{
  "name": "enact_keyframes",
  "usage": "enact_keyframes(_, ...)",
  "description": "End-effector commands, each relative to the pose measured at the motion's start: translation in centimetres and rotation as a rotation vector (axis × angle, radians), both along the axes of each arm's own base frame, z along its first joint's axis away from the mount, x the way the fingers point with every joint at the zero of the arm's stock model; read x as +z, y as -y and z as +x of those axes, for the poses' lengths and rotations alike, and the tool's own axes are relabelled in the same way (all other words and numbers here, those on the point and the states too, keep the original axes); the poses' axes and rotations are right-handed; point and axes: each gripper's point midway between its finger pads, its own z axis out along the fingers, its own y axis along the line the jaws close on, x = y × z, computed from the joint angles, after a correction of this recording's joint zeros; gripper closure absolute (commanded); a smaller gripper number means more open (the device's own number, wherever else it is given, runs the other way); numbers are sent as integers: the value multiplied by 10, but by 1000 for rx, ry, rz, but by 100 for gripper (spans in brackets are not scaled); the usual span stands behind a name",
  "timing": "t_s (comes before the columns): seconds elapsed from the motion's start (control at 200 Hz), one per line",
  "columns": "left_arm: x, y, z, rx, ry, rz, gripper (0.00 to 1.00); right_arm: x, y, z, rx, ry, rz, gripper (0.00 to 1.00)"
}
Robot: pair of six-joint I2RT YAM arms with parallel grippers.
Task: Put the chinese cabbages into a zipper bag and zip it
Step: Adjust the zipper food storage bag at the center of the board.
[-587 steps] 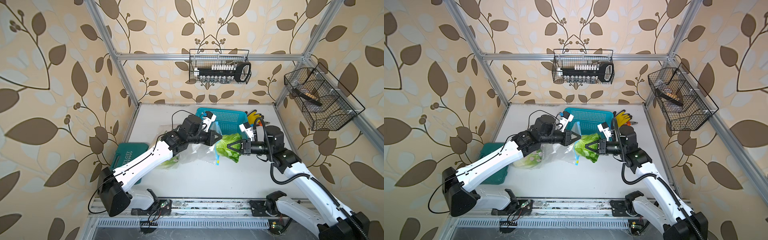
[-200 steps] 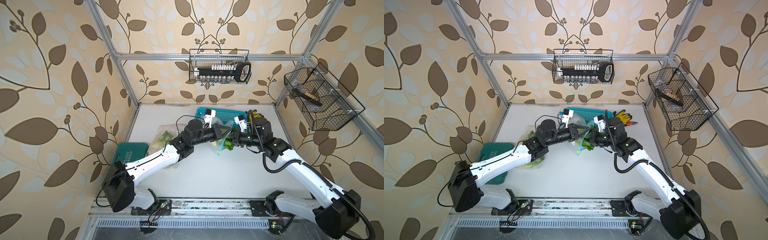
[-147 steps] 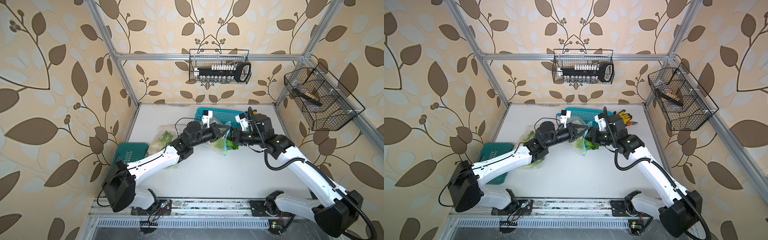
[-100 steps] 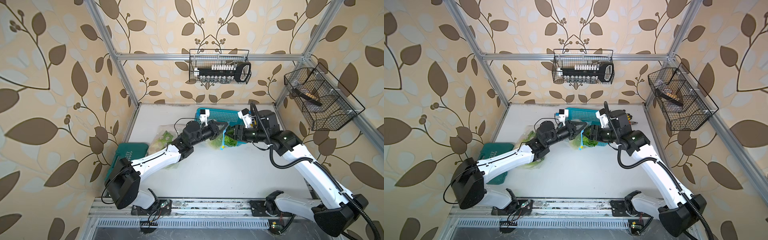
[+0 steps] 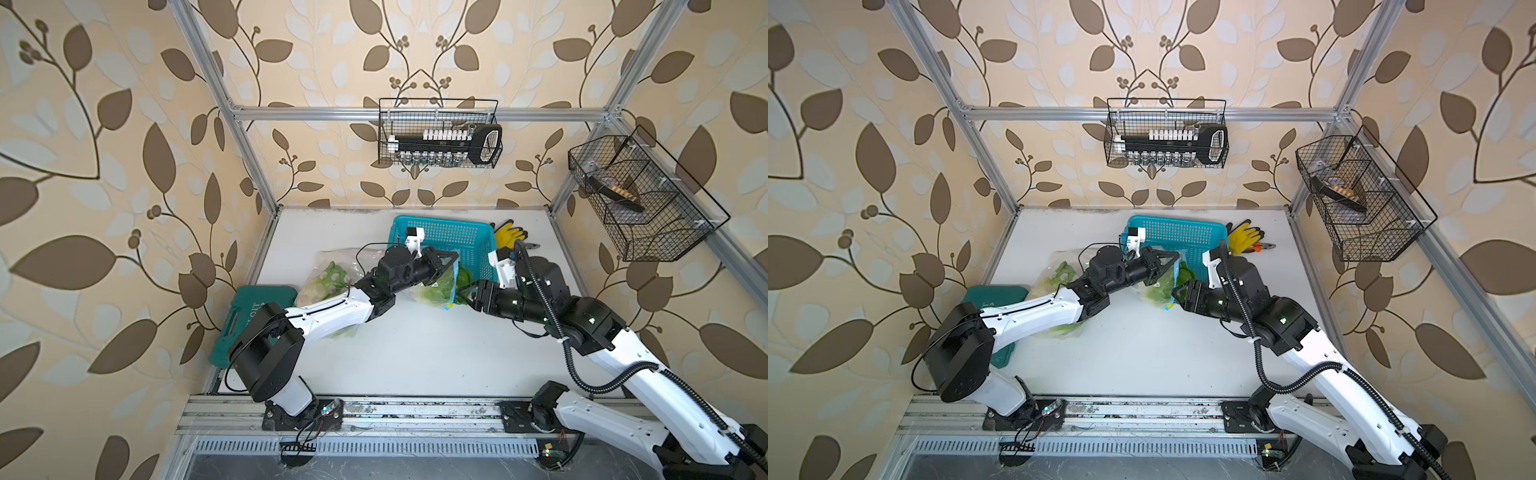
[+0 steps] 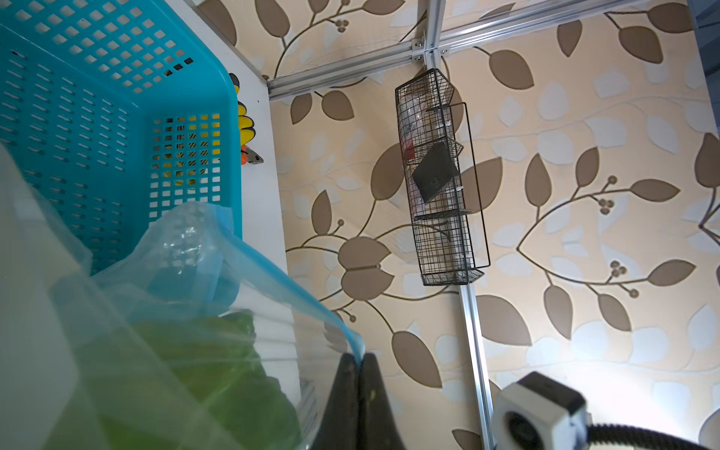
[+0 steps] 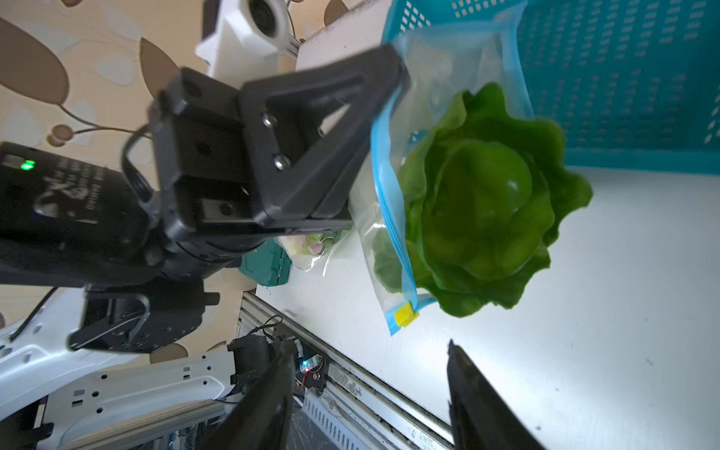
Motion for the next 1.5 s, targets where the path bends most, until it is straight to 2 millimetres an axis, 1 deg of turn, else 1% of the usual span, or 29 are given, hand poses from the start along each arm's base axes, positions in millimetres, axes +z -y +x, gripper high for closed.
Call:
enact_keyframes(0.0,29,4,2,-19,68,-52,100,-3,-17,10,-81,-25,123,46)
enact_keyframes(0.065,31,5,2,-26,74,-50,100,-10,-27,7,-63,-54,135,51)
enact_keyframes(0.14,32,5,2,-27,74,-48,100,-18,-35,7,-61,-73,136,54)
enact_keyframes(0.285,34,7,0,-39,75,-47,100,-39,-32,12,-106,-97,114,59)
enact_keyframes(0.345,36,7,0,-40,77,-47,100,-41,-36,14,-106,-95,143,61)
enact_keyframes(0.41,37,7,0,-40,80,-45,100,-49,-35,15,-127,-118,145,64)
enact_keyframes(0.52,38,7,0,-44,82,-44,100,-57,-33,15,-158,-140,166,66)
enact_keyframes(0.645,38,7,-2,-50,80,-40,100,-57,-24,20,-201,-108,180,66)
enact_keyframes(0.74,39,6,-3,-51,84,-33,100,-57,-17,29,-226,-85,178,71)
enact_keyframes(0.865,41,4,-5,-50,88,-31,100,-57,-17,33,-201,-64,129,73)
enact_keyframes(0.91,42,5,-5,-53,89,-32,100,-56,-18,34,-190,-55,120,76)
enact_keyframes(0.99,44,6,-6,-58,90,-30,100,-49,-21,35,-160,-28,103,83)
enact_keyframes(1.085,49,5,-6,-63,100,-28,100,-37,-18,34,-105,10,21,89)
enact_keyframes(1.18,61,1,-6,-64,116,-38,100,-14,-18,30,-18,82,-52,94)
enact_keyframes(1.19,63,0,-6,-64,118,-40,100,-11,-14,33,-19,95,-64,94)
enact_keyframes(1.21,66,-1,-6,-63,121,-42,100,-5,-14,34,4,115,-81,95)
enact_keyframes(1.265,75,-5,-6,-57,132,-54,100,11,-16,31,82,159,-122,97)
enact_keyframes(1.33,86,-12,-5,-41,138,-75,100,32,-27,24,222,211,-162,97)
enact_keyframes(1.414,101,-23,-5,-7,150,-119,100,52,-33,17,362,235,-231,97)
enact_keyframes(1.459,101,-26,-2,13,143,-128,100,60,-34,15,416,245,-271,97)
enact_keyframes(1.464,108,-30,-5,16,155,-139,100,62,-33,15,420,250,-274,97)
enact_keyframes(1.474,114,-33,-7,20,165,-149,100,63,-33,16,427,251,-282,97)
enact_keyframes(1.494,118,-36,-9,26,172,-156,100,66,-33,16,442,255,-298,97)
